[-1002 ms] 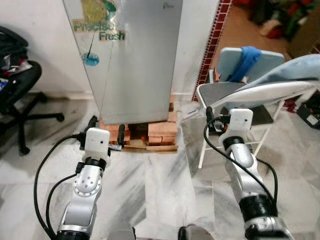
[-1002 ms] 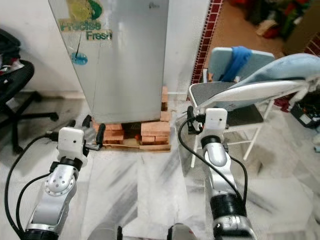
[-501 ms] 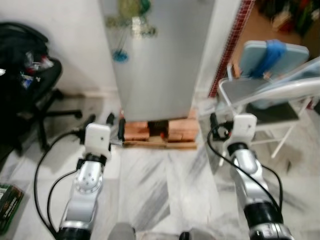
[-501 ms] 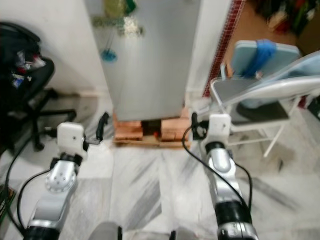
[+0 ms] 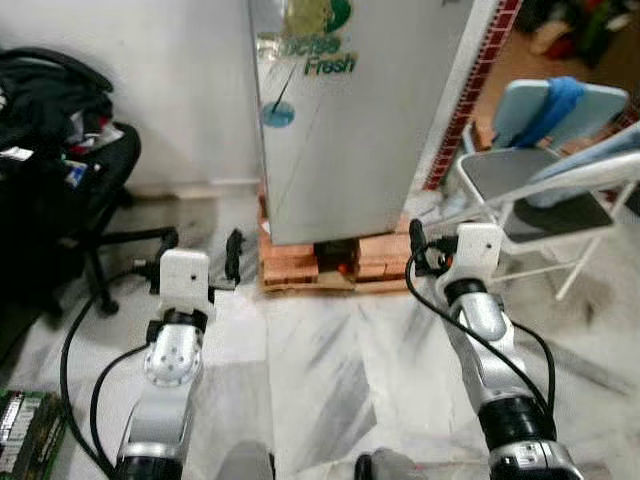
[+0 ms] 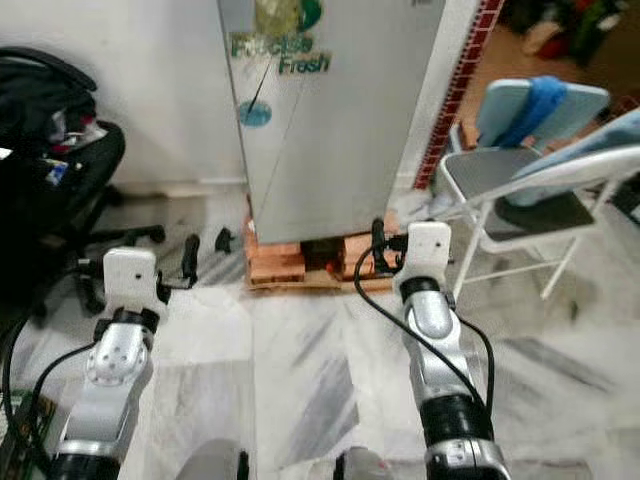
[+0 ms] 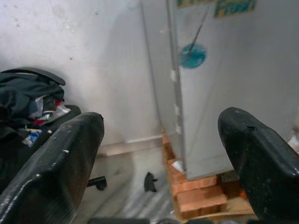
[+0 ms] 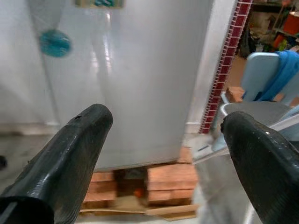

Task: Restocking fridge

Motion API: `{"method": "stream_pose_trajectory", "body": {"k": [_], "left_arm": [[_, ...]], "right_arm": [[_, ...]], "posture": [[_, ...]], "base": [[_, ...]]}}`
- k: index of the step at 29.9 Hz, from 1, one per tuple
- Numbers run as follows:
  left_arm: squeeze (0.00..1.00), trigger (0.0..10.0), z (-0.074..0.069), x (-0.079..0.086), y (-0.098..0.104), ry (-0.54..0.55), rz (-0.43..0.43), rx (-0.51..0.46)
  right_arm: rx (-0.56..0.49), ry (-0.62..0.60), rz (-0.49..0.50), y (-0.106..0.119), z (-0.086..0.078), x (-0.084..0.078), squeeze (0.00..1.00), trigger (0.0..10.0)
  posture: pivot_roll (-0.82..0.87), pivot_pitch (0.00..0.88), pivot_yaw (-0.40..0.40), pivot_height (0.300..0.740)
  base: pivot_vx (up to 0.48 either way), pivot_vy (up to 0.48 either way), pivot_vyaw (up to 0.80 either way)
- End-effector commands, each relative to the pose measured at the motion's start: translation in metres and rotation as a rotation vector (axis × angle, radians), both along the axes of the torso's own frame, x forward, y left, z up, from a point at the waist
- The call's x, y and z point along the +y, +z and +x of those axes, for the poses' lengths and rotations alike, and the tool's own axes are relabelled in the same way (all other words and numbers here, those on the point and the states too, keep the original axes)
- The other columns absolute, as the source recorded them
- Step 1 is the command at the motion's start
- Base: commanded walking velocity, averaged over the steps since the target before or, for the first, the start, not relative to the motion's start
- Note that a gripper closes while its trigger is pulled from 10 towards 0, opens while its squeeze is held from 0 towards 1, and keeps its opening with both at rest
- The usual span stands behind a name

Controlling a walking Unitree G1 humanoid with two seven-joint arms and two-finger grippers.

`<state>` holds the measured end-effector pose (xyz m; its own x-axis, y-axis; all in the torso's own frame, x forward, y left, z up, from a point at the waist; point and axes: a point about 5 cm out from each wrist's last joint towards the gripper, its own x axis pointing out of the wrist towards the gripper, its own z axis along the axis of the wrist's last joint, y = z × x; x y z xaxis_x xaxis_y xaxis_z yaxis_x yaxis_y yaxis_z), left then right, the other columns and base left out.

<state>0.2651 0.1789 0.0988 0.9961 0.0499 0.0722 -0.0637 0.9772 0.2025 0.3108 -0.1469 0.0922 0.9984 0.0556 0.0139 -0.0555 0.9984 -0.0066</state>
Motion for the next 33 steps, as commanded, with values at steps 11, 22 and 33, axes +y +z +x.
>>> {"method": "stream_pose_trajectory", "body": {"k": [11, 22, 33], "left_arm": [[0.00, 10.0, 0.003, -0.009, -0.008, -0.050, -0.008, 0.039], [0.00, 10.0, 0.012, -0.012, -0.004, -0.074, -0.009, 0.051], [0.00, 10.0, 0.008, -0.020, 0.000, -0.128, 0.037, 0.016]], "right_arm": [[-0.009, -0.053, -0.012, -0.001, 0.001, -0.013, 0.00, 10.0], [-0.015, -0.086, -0.012, -0.002, -0.003, -0.013, 0.00, 10.0], [-0.056, -0.029, -0.057, 0.011, 0.010, -0.003, 0.00, 10.0]], "posture": [[0.12, 0.057, 0.035, 0.740], [0.11, 0.066, 0.061, 0.740], [0.13, 0.072, 0.030, 0.740]], "base": [[0.000, 0.454, -0.36], [0.022, 0.238, -0.32], [0.025, 0.469, -0.20]]}}
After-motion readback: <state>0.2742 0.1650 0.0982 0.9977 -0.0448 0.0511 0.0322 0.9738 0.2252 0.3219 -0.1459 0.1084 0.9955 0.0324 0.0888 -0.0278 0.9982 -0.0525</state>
